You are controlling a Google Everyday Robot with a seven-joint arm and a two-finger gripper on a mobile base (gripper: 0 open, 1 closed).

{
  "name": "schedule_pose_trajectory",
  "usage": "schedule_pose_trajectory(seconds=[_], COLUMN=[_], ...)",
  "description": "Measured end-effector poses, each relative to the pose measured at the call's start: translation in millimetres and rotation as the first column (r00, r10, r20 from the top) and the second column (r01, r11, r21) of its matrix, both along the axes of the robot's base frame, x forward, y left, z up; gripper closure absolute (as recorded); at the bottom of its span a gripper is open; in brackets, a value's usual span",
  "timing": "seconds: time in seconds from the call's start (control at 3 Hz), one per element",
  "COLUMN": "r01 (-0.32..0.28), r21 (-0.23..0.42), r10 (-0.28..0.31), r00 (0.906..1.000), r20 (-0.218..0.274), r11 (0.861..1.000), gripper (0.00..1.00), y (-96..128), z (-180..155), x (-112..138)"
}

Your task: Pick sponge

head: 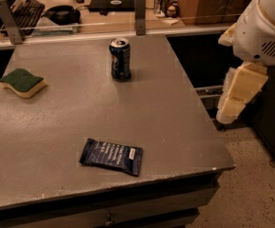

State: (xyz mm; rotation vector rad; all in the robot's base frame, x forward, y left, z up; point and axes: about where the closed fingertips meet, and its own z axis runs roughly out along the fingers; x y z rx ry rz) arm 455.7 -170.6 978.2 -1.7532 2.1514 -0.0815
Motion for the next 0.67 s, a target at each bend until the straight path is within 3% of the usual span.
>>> schedule_pose_trajectory(seconds=[0.33,0.67], r01=[-0.078,-0.176], r21=[0.065,0.144], r10=[0.078,0.180], r00=[0.9969,0.9835], r20=[-0.002,-0.015], r11=[0.995,0.974], gripper=[0.00,0.00], y=[82.2,192.2], z=[-10.6,-15.2], x=[23.6,36.4])
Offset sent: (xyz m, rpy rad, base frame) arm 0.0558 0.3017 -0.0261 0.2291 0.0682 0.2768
